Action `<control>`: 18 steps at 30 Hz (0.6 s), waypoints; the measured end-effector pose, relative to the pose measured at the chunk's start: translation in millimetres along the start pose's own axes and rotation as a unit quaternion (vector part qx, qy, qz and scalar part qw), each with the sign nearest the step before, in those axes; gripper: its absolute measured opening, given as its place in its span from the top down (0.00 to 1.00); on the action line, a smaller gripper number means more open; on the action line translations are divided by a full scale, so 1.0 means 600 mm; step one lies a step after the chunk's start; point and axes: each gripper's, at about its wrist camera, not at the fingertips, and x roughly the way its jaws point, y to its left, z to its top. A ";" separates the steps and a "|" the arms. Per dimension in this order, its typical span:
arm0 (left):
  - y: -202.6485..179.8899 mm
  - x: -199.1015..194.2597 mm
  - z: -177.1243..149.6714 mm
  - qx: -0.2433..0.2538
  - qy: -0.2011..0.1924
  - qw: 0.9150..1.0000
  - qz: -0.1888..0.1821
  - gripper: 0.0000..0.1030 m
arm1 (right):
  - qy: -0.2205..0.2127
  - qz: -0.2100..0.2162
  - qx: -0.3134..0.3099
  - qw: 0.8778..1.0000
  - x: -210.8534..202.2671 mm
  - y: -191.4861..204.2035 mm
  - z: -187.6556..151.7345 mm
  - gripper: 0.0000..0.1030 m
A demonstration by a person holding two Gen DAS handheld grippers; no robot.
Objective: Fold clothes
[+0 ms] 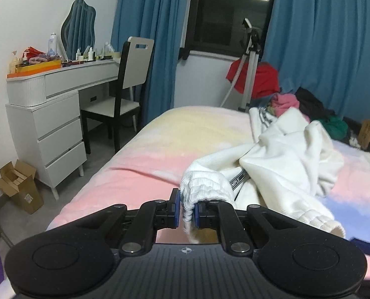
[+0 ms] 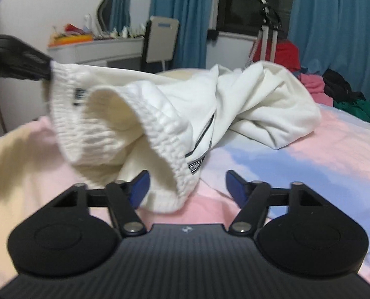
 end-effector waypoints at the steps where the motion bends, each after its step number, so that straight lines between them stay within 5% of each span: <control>1: -0.001 0.007 0.000 0.001 0.003 1.000 0.003 0.89 | 0.002 -0.002 0.009 1.000 0.015 -0.002 0.003 0.42; 3: -0.001 0.024 0.005 -0.011 0.005 1.000 0.002 0.89 | 0.004 -0.007 0.012 1.000 0.039 -0.002 0.005 0.51; 5: 0.004 0.036 0.009 -0.027 0.007 1.000 0.002 0.89 | 0.005 -0.010 0.008 1.000 0.059 -0.001 0.006 0.77; 6: 0.006 0.043 0.010 -0.035 0.007 0.999 0.004 0.89 | 0.000 -0.009 0.009 1.000 0.058 -0.002 0.006 0.81; 11: 0.022 0.050 0.013 -0.094 0.006 0.995 -0.014 0.89 | -0.042 -0.032 0.027 0.998 0.026 -0.018 0.026 0.87; 18: 0.061 0.049 0.011 -0.206 0.033 0.975 -0.079 0.89 | -0.134 -0.113 0.044 0.983 -0.083 -0.043 0.072 0.88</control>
